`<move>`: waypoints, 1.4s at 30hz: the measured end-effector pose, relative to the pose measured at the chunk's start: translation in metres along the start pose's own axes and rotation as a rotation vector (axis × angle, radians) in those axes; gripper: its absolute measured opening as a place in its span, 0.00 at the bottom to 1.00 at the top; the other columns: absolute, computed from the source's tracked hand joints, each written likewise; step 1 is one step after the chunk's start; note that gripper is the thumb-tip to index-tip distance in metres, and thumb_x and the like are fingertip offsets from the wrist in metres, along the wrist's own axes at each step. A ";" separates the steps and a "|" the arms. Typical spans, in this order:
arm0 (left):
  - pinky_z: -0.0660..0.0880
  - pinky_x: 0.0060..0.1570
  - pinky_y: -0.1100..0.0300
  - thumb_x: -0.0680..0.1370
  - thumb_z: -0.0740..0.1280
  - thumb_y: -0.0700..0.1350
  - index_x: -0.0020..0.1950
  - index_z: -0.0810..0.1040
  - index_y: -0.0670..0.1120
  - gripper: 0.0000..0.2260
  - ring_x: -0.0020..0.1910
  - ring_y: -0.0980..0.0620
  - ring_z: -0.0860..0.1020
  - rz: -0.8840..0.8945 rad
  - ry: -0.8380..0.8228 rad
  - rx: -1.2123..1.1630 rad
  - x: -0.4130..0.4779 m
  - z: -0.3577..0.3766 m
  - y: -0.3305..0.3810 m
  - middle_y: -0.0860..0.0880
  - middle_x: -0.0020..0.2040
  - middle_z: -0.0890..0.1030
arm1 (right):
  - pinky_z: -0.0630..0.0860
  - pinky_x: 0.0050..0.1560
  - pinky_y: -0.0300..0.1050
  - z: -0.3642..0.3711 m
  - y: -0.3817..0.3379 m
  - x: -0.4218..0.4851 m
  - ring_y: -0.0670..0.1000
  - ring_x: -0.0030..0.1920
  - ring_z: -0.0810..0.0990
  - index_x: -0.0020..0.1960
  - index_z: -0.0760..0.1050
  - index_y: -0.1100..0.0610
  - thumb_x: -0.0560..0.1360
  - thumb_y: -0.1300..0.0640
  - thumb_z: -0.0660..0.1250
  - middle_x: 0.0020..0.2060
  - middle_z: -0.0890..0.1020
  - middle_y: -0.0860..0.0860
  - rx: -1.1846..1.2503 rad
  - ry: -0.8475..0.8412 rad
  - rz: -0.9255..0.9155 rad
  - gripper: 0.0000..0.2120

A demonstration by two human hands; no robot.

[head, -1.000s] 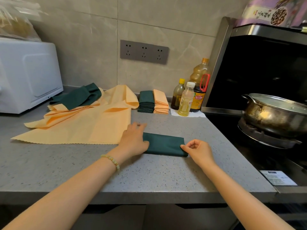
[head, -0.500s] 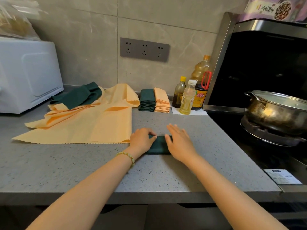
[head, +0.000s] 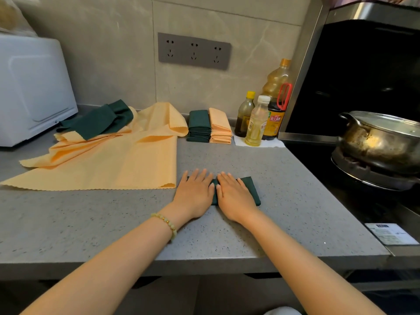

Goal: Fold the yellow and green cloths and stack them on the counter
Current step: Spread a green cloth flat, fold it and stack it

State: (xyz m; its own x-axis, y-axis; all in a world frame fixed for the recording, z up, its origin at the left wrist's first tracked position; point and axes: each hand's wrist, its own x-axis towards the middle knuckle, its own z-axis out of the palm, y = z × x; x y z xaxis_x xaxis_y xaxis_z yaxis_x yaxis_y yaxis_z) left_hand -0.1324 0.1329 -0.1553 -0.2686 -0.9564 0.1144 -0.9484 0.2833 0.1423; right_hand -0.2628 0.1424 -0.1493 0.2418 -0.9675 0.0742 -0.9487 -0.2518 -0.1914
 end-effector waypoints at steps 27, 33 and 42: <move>0.45 0.75 0.50 0.83 0.44 0.54 0.78 0.50 0.41 0.26 0.77 0.44 0.50 -0.199 -0.035 -0.002 -0.003 -0.003 -0.001 0.43 0.78 0.51 | 0.56 0.73 0.48 -0.037 0.078 -0.036 0.52 0.74 0.60 0.76 0.58 0.56 0.83 0.51 0.51 0.74 0.61 0.52 0.316 0.107 0.216 0.23; 0.65 0.63 0.52 0.82 0.54 0.55 0.71 0.65 0.43 0.23 0.68 0.43 0.67 -0.304 -0.100 0.058 0.018 -0.033 0.006 0.42 0.69 0.68 | 0.70 0.61 0.41 -0.048 0.042 -0.037 0.49 0.62 0.74 0.75 0.58 0.60 0.82 0.58 0.56 0.69 0.70 0.54 1.061 -0.144 0.288 0.22; 0.70 0.24 0.66 0.77 0.69 0.48 0.55 0.79 0.40 0.14 0.30 0.53 0.74 -0.453 -0.266 -0.683 0.022 -0.063 -0.020 0.46 0.36 0.77 | 0.76 0.53 0.46 -0.044 0.005 0.006 0.57 0.62 0.74 0.70 0.64 0.64 0.78 0.68 0.60 0.66 0.72 0.60 1.569 -0.216 0.453 0.21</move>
State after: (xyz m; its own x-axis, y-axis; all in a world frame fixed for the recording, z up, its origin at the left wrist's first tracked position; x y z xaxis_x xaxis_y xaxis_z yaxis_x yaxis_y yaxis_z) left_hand -0.1087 0.1109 -0.0940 -0.0006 -0.9480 -0.3182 -0.6876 -0.2306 0.6885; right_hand -0.2754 0.1361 -0.1071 0.1688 -0.9161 -0.3637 0.1417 0.3877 -0.9108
